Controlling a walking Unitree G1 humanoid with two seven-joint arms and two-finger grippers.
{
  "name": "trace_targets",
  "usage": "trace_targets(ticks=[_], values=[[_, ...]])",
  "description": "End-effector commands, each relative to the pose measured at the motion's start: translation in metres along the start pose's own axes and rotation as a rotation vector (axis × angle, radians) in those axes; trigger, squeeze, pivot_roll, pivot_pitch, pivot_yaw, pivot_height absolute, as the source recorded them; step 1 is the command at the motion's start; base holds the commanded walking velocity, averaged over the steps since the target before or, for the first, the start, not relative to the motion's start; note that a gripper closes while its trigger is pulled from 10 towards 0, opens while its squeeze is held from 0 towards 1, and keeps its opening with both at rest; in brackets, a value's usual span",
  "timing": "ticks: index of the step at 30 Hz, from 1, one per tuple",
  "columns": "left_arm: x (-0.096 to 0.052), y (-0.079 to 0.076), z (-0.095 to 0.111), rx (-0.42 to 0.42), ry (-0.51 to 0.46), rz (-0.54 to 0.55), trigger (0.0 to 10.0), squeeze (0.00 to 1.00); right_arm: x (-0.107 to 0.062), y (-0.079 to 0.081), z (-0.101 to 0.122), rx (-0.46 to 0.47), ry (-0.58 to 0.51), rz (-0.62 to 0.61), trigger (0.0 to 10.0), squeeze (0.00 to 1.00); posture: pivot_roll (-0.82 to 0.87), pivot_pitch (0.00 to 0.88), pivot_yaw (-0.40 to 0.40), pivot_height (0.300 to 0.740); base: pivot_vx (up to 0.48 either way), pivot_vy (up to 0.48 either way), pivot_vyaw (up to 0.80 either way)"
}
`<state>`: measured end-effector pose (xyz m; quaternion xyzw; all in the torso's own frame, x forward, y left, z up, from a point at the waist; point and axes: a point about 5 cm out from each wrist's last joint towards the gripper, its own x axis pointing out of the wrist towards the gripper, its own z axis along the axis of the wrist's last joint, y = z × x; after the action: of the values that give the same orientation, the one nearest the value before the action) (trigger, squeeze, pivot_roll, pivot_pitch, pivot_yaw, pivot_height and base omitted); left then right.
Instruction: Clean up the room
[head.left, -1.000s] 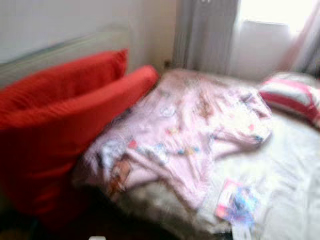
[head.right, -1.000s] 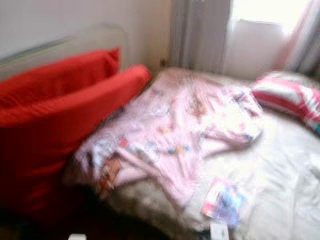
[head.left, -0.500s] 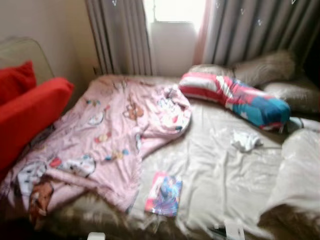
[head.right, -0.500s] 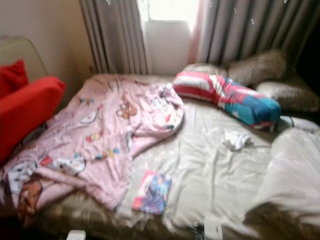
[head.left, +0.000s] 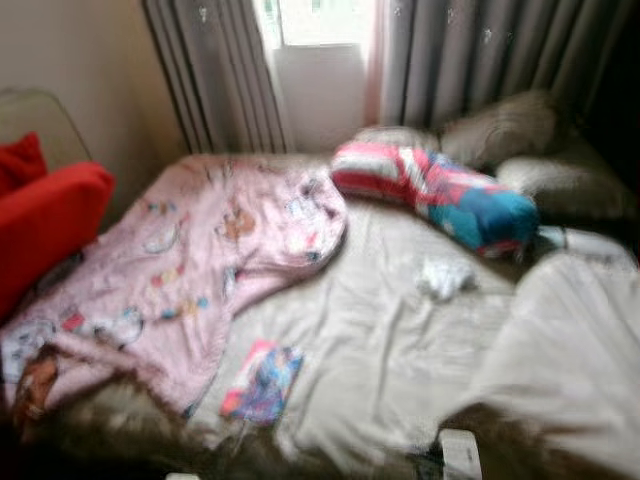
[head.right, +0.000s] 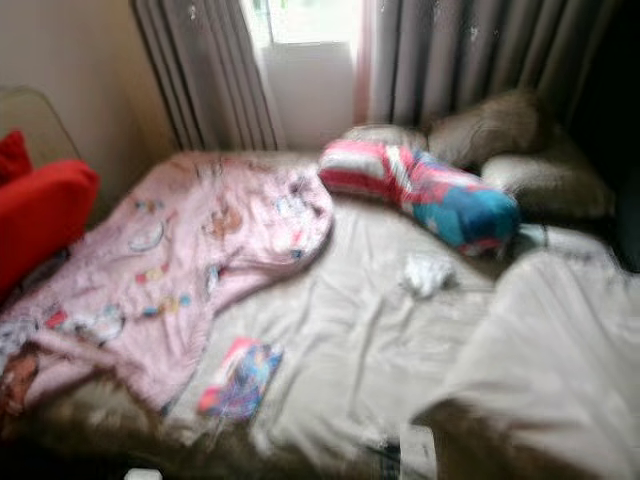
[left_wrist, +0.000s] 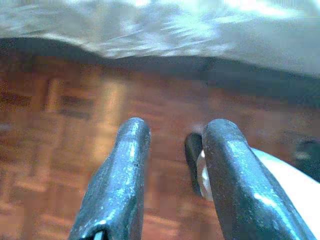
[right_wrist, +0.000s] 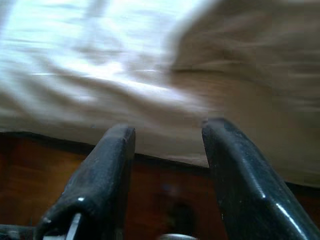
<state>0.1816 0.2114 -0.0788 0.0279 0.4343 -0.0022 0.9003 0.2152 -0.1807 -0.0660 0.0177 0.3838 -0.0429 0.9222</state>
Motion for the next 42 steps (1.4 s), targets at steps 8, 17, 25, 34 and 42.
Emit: trace_targets(ticks=[8,17,25,34,42], values=[[-0.001,0.003,-0.006,0.029,0.031,0.010,10.0,0.00,0.000,0.013,-0.002,0.031,-0.006,0.014,10.0,0.00,0.00,0.019,0.094,0.740,0.000,-0.420,-0.59],[-0.003,0.000,-0.013,-0.001,0.042,0.018,10.0,0.00,-0.002,0.011,-0.007,0.025,-0.008,0.006,10.0,0.00,0.00,0.065,0.078,0.740,0.000,0.000,-0.06],[-0.002,-0.005,-0.010,-0.015,0.023,0.014,10.0,0.00,-0.001,0.009,-0.001,0.010,-0.035,0.001,10.0,0.00,0.00,0.071,0.061,0.740,0.000,0.000,0.00],[-0.002,-0.005,-0.011,-0.022,0.026,0.017,10.0,0.00,-0.001,0.008,0.001,0.007,-0.043,-0.005,10.0,0.00,-0.01,0.049,0.063,0.740,0.000,0.000,-0.50],[-0.001,0.001,-0.004,-0.019,0.003,0.024,10.0,0.00,0.001,0.012,0.011,0.013,-0.090,0.003,10.0,0.00,-0.02,0.055,0.074,0.740,0.000,0.000,-0.18]])
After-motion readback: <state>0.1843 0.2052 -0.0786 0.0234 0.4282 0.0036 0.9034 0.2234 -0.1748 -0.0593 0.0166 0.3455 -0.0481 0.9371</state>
